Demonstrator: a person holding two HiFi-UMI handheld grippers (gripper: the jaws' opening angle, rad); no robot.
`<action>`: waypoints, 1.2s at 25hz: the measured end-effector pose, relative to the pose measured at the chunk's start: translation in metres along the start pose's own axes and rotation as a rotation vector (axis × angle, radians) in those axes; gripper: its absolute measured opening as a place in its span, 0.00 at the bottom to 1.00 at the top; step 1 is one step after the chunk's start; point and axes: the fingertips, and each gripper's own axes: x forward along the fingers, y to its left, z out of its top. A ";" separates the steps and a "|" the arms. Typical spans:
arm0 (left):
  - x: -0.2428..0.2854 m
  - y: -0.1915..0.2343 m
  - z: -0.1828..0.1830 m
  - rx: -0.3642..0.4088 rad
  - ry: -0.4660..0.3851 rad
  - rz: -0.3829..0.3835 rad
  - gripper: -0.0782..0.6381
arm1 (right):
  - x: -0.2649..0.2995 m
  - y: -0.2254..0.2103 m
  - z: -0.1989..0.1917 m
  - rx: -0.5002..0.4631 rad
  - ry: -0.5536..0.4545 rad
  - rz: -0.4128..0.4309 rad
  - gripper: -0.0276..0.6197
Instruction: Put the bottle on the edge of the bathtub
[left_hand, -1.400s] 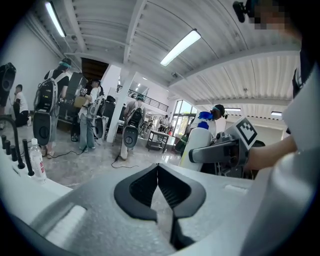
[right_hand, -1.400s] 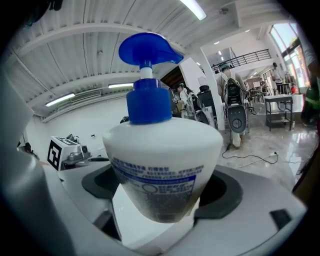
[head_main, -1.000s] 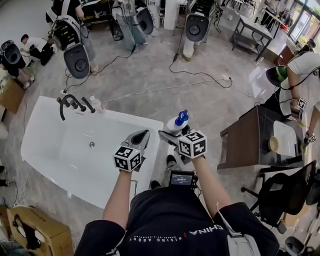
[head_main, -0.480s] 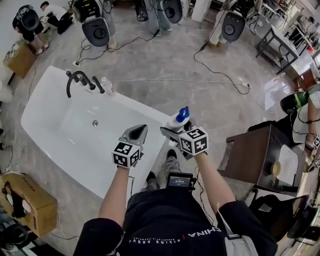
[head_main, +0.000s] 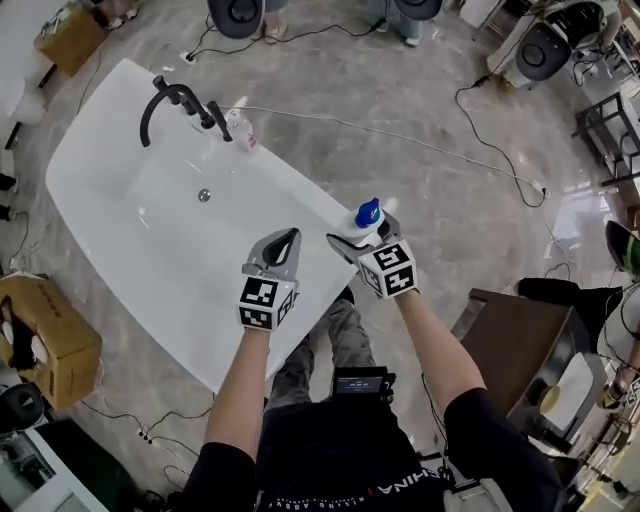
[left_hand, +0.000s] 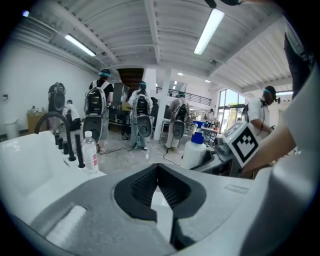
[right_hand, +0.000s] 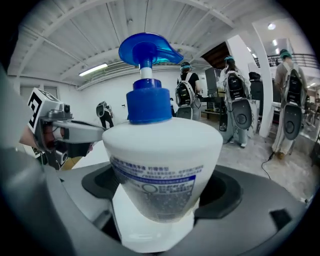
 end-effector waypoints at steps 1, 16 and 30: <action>0.008 0.006 -0.004 -0.023 -0.011 0.021 0.12 | 0.013 -0.005 -0.002 -0.014 0.003 0.006 0.78; 0.080 0.079 -0.074 -0.168 -0.012 0.120 0.12 | 0.171 -0.024 -0.047 -0.139 0.020 0.095 0.78; 0.089 0.099 -0.086 -0.174 -0.004 0.140 0.12 | 0.199 -0.022 -0.047 -0.160 -0.040 0.151 0.78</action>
